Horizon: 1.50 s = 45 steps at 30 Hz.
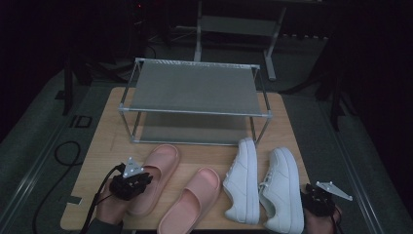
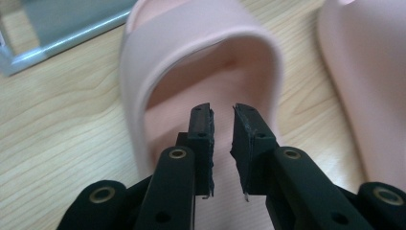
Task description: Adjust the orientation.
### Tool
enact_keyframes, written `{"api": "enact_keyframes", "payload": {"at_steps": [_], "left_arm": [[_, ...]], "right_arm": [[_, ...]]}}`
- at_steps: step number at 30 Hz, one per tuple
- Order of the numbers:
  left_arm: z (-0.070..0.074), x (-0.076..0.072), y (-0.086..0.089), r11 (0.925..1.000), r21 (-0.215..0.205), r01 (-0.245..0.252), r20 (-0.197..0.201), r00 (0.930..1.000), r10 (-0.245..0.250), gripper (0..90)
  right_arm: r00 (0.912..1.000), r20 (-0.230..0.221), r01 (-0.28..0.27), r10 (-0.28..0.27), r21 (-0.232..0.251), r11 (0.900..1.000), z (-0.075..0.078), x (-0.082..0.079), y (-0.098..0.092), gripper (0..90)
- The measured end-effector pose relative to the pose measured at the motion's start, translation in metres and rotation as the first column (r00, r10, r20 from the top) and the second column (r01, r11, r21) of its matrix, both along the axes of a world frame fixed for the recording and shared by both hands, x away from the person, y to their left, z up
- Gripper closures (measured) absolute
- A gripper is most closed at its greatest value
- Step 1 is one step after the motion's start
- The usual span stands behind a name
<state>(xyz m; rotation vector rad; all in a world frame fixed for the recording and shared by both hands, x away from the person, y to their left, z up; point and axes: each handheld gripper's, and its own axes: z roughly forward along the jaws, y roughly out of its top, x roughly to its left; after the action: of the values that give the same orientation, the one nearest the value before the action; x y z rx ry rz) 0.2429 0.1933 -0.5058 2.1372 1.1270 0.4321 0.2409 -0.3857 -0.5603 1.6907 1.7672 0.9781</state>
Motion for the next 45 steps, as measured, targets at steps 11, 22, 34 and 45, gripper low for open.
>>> {"api": "enact_keyframes", "payload": {"at_steps": [11,22,34,45], "left_arm": [[0.014,0.000,-0.023,0.9939,0.001,0.110,0.032,0.9934,-0.110,73.5],[0.018,-0.001,-0.045,0.9808,-0.045,0.190,0.054,0.9808,-0.187,73.8],[0.022,-0.006,-0.066,0.9633,-0.051,0.263,0.064,0.9635,-0.260,74.4],[0.026,-0.006,-0.083,0.9434,-0.067,0.325,0.072,0.9446,-0.320,74.7]], "right_arm": [[1.0000,0.004,0.006,-0.006,0.008,1.000,-0.001,-0.001,0.000,41.5],[1.0000,0.006,0.005,-0.005,0.009,1.000,-0.001,-0.001,0.000,41.3],[1.0000,0.002,0.004,-0.004,0.011,1.000,0.000,0.001,-0.001,41.0],[1.0000,0.004,0.003,-0.003,0.012,1.000,-0.001,0.002,-0.001,41.0]]}}
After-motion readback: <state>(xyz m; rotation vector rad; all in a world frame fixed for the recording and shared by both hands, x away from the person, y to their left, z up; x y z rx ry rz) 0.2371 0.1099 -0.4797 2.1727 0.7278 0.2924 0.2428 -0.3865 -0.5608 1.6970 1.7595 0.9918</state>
